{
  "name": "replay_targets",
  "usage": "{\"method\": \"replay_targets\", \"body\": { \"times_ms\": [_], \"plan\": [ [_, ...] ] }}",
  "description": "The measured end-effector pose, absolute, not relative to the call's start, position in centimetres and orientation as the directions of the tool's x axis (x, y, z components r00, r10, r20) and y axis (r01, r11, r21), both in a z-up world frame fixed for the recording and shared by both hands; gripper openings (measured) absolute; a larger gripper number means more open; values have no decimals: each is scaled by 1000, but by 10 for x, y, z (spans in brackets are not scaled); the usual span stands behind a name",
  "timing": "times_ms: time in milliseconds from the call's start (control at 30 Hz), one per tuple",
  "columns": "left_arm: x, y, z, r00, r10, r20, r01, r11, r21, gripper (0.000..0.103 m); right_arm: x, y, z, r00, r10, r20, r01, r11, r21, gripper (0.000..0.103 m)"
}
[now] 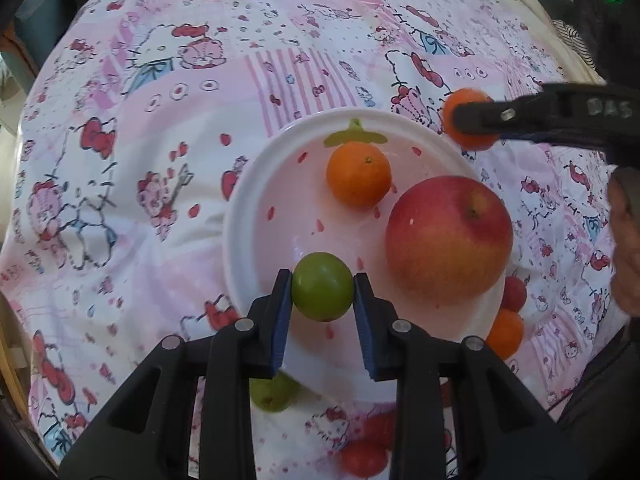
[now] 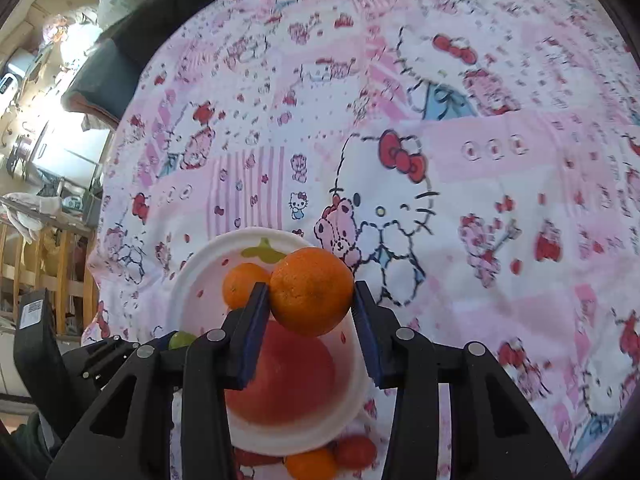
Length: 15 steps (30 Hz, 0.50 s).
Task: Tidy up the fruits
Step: 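Lower the lime and tangerine onto the plate and open both tools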
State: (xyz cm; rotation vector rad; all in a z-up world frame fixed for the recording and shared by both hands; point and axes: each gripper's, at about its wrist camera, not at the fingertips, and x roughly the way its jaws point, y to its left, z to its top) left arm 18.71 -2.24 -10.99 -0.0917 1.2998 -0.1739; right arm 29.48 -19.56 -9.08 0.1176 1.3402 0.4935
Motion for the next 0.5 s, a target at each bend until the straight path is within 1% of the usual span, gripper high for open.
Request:
{"method": "replay_targets", "body": {
  "times_ms": [133,267,500],
  "plan": [
    [192,-27,-114,260,-162,-952,91,986,-143,26,299,-187,-107,105,415,-904,-285,883,373,44],
    [195,-30,-120,232,-169,-958,107,983,-147,26,298,-177,-119,87,389,-917,-301,888,348,44],
    [198,-24,-124,216,-172,-961,75,984,-159,27,298,-171,-126,71,393,-917,-323,879,352,46]
  ]
}}
